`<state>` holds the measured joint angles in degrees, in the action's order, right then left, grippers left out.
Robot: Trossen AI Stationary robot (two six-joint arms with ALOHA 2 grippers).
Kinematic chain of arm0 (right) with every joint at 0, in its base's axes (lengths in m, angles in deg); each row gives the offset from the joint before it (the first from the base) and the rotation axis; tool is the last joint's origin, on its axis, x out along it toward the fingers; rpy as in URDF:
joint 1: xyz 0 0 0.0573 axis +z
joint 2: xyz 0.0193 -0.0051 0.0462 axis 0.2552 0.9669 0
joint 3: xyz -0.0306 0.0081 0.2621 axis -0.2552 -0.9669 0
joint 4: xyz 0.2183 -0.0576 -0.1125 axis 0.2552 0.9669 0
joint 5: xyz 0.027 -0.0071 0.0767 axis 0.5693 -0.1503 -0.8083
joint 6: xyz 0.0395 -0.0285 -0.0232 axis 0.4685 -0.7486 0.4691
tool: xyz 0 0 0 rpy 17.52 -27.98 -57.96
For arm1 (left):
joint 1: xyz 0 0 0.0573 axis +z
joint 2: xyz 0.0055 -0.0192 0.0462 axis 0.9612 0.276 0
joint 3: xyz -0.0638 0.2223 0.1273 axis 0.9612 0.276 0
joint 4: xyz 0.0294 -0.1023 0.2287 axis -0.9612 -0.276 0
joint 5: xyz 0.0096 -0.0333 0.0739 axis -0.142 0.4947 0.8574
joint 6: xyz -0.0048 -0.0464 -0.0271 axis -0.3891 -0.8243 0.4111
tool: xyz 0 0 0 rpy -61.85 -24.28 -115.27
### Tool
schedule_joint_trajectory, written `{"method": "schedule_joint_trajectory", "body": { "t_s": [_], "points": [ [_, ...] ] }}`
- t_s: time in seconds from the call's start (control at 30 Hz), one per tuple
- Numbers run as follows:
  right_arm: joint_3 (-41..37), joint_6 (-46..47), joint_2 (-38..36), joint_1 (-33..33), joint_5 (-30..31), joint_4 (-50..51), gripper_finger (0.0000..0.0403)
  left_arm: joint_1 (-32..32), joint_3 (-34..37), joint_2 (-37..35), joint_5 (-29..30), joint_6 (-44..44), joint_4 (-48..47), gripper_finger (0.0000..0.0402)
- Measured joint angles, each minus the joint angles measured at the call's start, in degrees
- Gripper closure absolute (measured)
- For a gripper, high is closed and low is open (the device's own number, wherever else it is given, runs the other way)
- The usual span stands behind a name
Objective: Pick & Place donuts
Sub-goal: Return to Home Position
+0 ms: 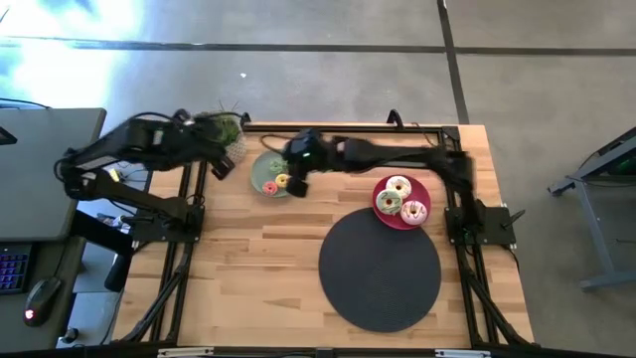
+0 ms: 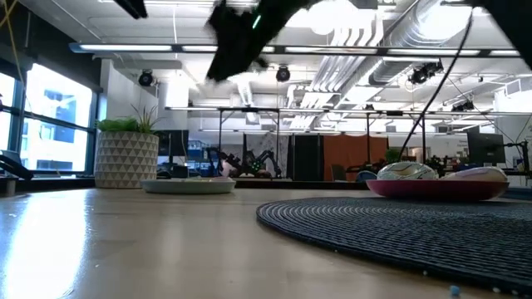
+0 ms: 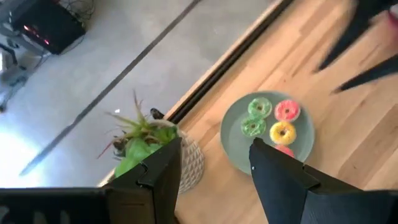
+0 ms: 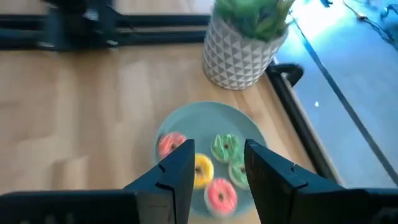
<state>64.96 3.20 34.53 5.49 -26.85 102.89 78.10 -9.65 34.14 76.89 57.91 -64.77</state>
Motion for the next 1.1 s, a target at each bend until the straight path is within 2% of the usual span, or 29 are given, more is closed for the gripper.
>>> {"method": "schedule_joint_trajectory", "body": {
  "t_s": [0.17,0.27,0.33,0.5,0.67,0.77,0.87,0.97,1.1],
  "points": [
    [0.15,-4.39,-14.37,2.81,0.67,15.3,0.0273,-0.02,3.26,-10.21,0.15,-4.42,2.13,0.0222],
    [-1.32,-4.39,-22.11,4.46,1.08,20.54,0.0274,-0.02,9.59,-18.48,-3.31,-4.67,8.73,0.0222],
    [-6.34,-4.49,-28.24,5.51,1.13,19.75,0.0273,-0.02,14.99,-24.51,-7.67,-2.95,15.51,0.0222],
    [-29.06,-0.57,-46.98,7.26,1.16,8.35,0.0273,-0.02,29.9,-37.71,-20.45,7.1,37.19,0.0222],
    [-53.95,0.61,-66.67,8.2,-6.12,-8.73,0.0273,-0.02,42.83,-47.57,-23.21,12.2,53.09,0.0222],
    [-65.23,0.51,-76.63,8.84,-10.68,-16.88,0.0274,-0.02,48.83,-51.67,-25.2,13.35,55.95,0.0222],
    [-73.55,0.19,-86.15,9.09,-11.12,-23.4,0.0274,-0.02,52.63,-55.34,-25.51,13.02,56.88,0.0222],
    [-79.66,-0.14,-94.83,9.05,-11.73,-25.87,0.0274,-0.02,55.13,-58.49,-25.67,12.92,59.29,0.0222],
    [-85.62,-0.89,-103.92,9.05,-15.41,-27.35,0.0274,-0.01,57.38,-62.05,-28.39,13.76,62.8,0.0222]
  ]
}}
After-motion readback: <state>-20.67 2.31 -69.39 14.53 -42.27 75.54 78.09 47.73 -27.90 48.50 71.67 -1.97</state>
